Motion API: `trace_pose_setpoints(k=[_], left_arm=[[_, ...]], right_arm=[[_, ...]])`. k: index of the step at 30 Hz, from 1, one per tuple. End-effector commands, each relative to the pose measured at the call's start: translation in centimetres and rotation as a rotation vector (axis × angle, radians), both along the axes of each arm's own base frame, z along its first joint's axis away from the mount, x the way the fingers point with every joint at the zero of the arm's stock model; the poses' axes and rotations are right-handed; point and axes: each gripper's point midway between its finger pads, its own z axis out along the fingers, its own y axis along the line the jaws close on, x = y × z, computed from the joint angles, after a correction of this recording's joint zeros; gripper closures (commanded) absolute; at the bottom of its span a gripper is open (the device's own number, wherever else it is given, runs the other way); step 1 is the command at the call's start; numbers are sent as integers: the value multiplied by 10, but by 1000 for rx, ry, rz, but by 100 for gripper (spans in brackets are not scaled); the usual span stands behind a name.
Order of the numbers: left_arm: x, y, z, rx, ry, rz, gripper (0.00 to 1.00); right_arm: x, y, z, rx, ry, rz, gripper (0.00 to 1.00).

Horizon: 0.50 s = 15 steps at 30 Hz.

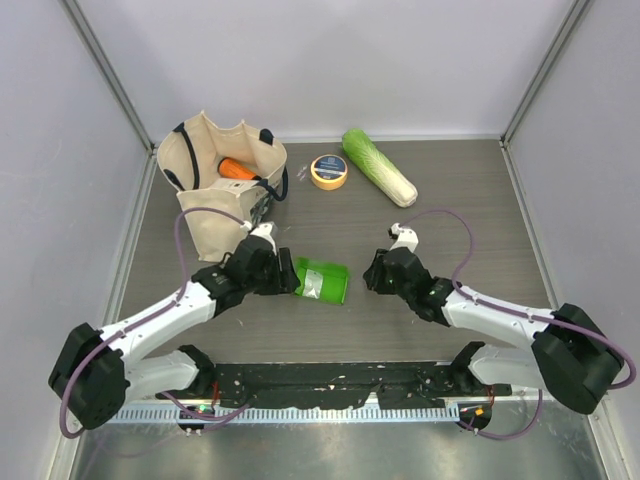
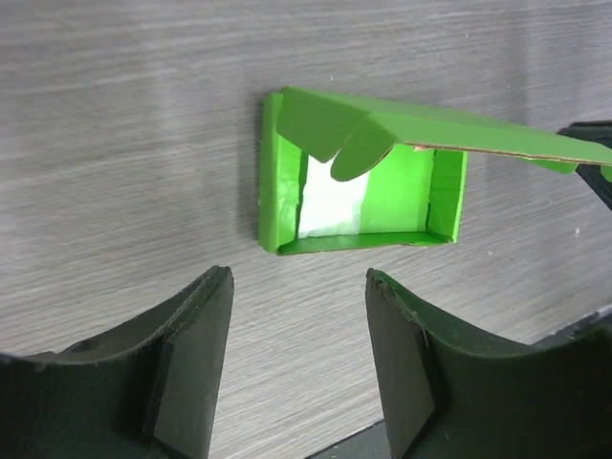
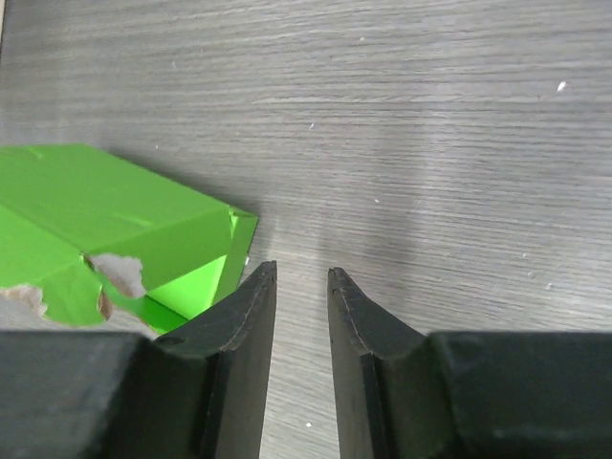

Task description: Fold the paper box

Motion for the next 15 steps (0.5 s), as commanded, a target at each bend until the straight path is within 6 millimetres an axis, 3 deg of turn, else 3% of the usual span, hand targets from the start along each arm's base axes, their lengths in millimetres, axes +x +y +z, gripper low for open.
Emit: trace_pose_setpoints(k=[1, 5, 7, 10, 15], left_arm=[[19, 13, 29, 113, -121, -9, 39], [36, 10, 34, 205, -145, -57, 36], [45, 4, 40, 194, -171, -56, 36], [54, -14, 46, 145, -218, -106, 38], [57, -20, 44, 163, -237, -154, 40]], right_arm=[[3, 12, 32, -112, -138, 240, 65], [-5, 24, 49, -93, -214, 348, 62], [-8, 31, 55, -72, -254, 390, 55], [-15, 40, 53, -74, -261, 446, 52], [-17, 51, 58, -100, -308, 493, 50]])
